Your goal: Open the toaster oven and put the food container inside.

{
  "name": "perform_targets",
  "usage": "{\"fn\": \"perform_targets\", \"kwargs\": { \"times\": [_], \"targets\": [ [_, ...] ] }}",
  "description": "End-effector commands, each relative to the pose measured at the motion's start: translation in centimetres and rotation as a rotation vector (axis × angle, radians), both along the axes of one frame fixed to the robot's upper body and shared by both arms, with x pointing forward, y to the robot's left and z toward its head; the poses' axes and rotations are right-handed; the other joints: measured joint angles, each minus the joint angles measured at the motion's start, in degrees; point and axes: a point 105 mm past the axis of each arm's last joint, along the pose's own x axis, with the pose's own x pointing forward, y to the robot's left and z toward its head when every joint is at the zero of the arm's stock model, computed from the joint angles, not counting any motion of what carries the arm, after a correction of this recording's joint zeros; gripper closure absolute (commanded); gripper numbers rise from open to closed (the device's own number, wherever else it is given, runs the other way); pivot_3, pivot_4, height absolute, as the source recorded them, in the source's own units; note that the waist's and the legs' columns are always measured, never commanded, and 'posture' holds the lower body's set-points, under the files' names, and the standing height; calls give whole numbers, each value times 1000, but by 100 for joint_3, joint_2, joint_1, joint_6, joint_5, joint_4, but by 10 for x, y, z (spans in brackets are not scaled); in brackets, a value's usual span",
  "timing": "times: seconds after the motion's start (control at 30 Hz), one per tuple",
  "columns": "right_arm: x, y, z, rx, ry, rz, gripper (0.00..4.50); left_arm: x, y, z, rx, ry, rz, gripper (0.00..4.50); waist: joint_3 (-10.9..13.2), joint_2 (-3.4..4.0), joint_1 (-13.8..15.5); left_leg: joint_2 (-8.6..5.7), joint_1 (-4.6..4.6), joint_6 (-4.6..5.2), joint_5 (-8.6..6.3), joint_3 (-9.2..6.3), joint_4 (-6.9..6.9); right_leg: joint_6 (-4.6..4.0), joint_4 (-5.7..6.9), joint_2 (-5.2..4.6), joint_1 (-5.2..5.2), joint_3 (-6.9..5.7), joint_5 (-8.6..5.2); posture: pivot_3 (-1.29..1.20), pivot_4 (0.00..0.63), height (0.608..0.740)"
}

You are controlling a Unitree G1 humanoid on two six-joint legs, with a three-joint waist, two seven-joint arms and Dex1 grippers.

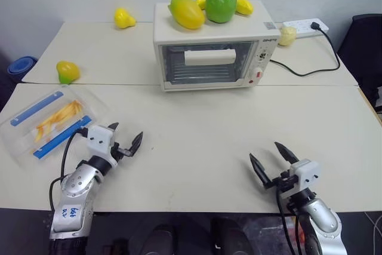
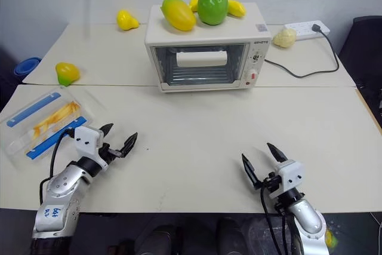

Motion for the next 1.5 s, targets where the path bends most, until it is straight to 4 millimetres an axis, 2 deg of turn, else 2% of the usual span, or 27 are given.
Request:
{"fn": "perform_targets", "kwargs": {
  "times": [0.03,0.13,0.2,0.27,0.37,0.5,0.6,0.83,1.13,1.2,1.27,1.33,1.4,1.47,1.5],
  "targets": [
    [3,1,11,35,-45,11,38,-5,-1,8,6,-10,-48,0,0,0,-1,0,0,0,0,0,0,0,-1,-1,1,0,0,0,150,740],
    [12,9,22,56,-62,72,38,-6,2,23,-56,-57,-81,0,0,0,-13,1,1,0,0,1,0,0,1,-2,0,2,0,0,150,740],
    [22,13,40,71,-100,123,38,-10,2,37,-106,-49,-182,0,0,0,-15,3,1,-1,0,0,1,-2,2,-2,0,-1,-1,0,150,740],
    [42,15,65,60,-118,203,38,-15,5,62,-134,-37,-309,0,3,1,-35,5,-4,-1,1,0,4,-3,6,-2,-7,0,-1,0,150,740],
    [67,28,92,19,-67,364,38,-24,5,95,-149,-34,-465,0,10,7,-61,6,-15,-2,1,-2,14,-6,15,-3,-17,-1,-2,0,150,740],
    [99,39,127,17,-60,434,38,-24,0,122,-177,-98,-539,0,5,16,-19,9,-12,-7,-2,-24,4,-29,7,-6,-10,-25,-15,0,150,740],
    [117,51,143,9,-42,467,38,-21,-5,130,-192,-139,-541,0,7,16,-19,10,-37,-9,-1,-28,6,-28,18,-4,-24,-34,-14,0,150,740],
    [141,76,162,50,-32,476,38,-17,-18,123,-166,-179,-514,0,7,16,-39,8,-37,-9,-1,-27,12,-25,19,-3,-21,-38,-12,0,150,740],
    [146,97,173,78,-86,506,38,-18,-21,120,-181,-187,-510,0,7,16,-92,9,-35,-14,2,-26,12,-25,27,1,-23,-36,-12,0,150,740],
    [144,100,176,74,-107,524,38,-17,-22,121,-194,-196,-514,0,7,16,-127,9,-35,-14,2,-27,11,-25,27,0,-23,-36,-12,0,150,740],
    [133,107,175,20,-137,595,38,-15,-21,125,-212,-210,-515,0,7,16,-149,9,-36,-14,2,-27,10,-25,27,1,-23,-36,-12,0,150,740],
    [121,112,168,-39,-149,664,38,-12,-21,127,-219,-214,-516,0,7,16,-152,9,-37,-14,2,-27,10,-24,26,2,-23,-38,-12,0,150,740],
    [106,115,154,-147,-148,735,38,-8,-22,129,-210,-213,-527,0,7,16,-160,11,-37,-14,2,-26,5,-25,25,4,-26,-37,-12,0,150,740],
    [99,113,142,-177,-124,748,38,0,-25,133,-191,-228,-531,0,7,16,-173,12,-35,-15,1,-24,-1,-24,22,8,-28,-38,-12,0,150,740],
    [98,112,136,-179,-112,748,10,4,-26,137,-199,-240,-533,196,7,16,-191,9,-34,-15,1,-24,0,-24,25,11,-31,-43,-12,0,150,740]
  ]
}}
